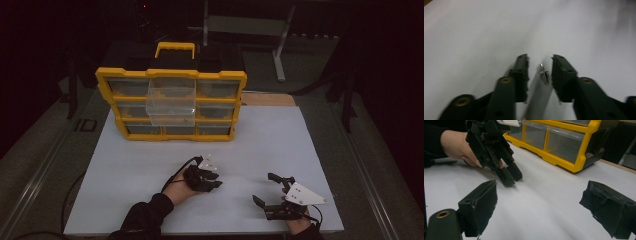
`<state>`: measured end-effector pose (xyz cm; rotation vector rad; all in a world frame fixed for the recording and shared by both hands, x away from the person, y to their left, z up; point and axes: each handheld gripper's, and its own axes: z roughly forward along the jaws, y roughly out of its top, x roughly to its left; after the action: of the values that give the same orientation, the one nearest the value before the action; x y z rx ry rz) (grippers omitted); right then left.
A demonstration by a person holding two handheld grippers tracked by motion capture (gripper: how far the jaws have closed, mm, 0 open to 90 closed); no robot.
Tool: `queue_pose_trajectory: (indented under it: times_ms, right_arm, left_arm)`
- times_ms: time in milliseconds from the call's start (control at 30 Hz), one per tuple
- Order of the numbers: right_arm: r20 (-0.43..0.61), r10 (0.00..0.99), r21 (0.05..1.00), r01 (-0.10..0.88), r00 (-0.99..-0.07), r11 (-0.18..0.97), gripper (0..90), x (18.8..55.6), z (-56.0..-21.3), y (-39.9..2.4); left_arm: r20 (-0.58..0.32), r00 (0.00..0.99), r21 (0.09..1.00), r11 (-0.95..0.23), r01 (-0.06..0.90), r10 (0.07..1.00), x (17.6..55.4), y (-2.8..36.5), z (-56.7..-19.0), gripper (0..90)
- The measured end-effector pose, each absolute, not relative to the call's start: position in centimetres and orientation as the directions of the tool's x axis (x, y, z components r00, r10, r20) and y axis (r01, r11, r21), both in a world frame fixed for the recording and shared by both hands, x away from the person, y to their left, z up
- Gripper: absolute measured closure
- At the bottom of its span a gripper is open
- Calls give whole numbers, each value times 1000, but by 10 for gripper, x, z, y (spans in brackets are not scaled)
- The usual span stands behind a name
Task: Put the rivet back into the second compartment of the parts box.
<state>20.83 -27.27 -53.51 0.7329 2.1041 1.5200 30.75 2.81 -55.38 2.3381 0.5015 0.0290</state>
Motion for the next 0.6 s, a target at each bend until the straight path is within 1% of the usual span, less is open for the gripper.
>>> queue_pose_trajectory:
  times_ms: [133,467,600]
  right_arm:
    - [-46,646,953,161,-762,257,111,209,-535,-273]
    - [-43,647,952,165,-761,256,111,208,-535,-273]
    - [-43,647,952,164,-761,257,111,209,-535,-273]
  left_arm:
    - [-112,929,668,-665,334,353,306,27,-554,797]
    - [-136,936,655,-679,332,326,309,29,-550,814]
    - [-162,935,679,-651,338,316,310,38,-538,814]
